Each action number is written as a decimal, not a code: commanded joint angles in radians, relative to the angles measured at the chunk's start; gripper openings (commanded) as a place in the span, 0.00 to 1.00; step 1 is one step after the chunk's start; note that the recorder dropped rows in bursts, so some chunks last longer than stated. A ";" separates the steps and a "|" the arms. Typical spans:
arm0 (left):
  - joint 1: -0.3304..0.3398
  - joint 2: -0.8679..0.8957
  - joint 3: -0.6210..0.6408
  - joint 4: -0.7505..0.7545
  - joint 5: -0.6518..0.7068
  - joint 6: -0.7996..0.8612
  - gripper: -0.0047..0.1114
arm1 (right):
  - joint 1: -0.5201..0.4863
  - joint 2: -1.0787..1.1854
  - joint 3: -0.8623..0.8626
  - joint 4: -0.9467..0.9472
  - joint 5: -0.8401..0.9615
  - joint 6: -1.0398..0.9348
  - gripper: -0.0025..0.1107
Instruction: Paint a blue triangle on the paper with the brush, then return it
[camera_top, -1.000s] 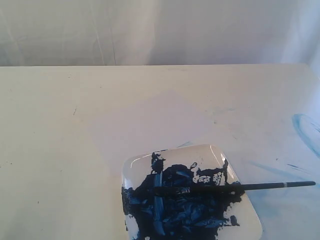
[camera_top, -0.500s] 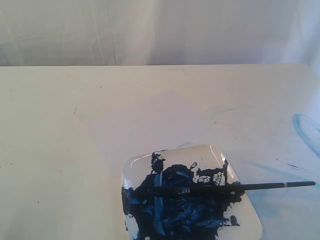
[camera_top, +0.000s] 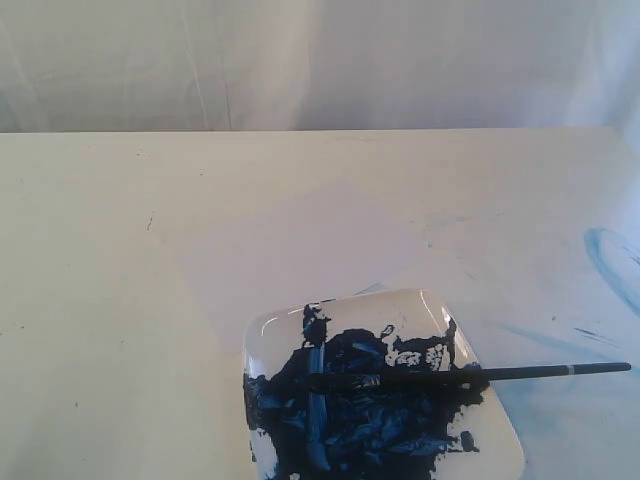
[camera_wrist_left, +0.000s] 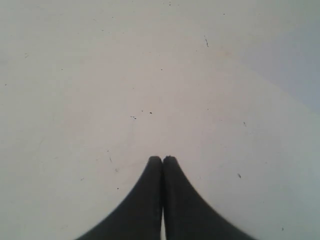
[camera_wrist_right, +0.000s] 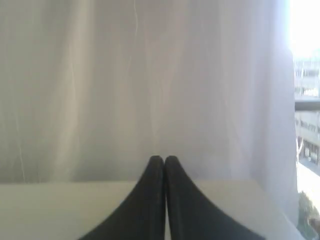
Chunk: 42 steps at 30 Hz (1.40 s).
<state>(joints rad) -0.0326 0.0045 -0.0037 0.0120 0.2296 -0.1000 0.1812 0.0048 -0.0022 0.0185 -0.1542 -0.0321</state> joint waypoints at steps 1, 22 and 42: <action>-0.004 -0.004 0.004 -0.002 0.004 -0.001 0.04 | 0.000 -0.005 0.002 -0.011 -0.233 0.117 0.02; -0.004 -0.004 0.004 -0.002 0.004 -0.001 0.04 | 0.000 0.218 -0.262 -0.005 0.388 0.895 0.02; -0.004 -0.004 0.004 -0.002 0.004 -0.001 0.04 | 0.021 0.930 -0.406 0.614 0.772 0.245 0.02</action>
<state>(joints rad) -0.0326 0.0045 -0.0037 0.0120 0.2296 -0.1000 0.2012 0.8993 -0.4245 0.6280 0.6333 0.2285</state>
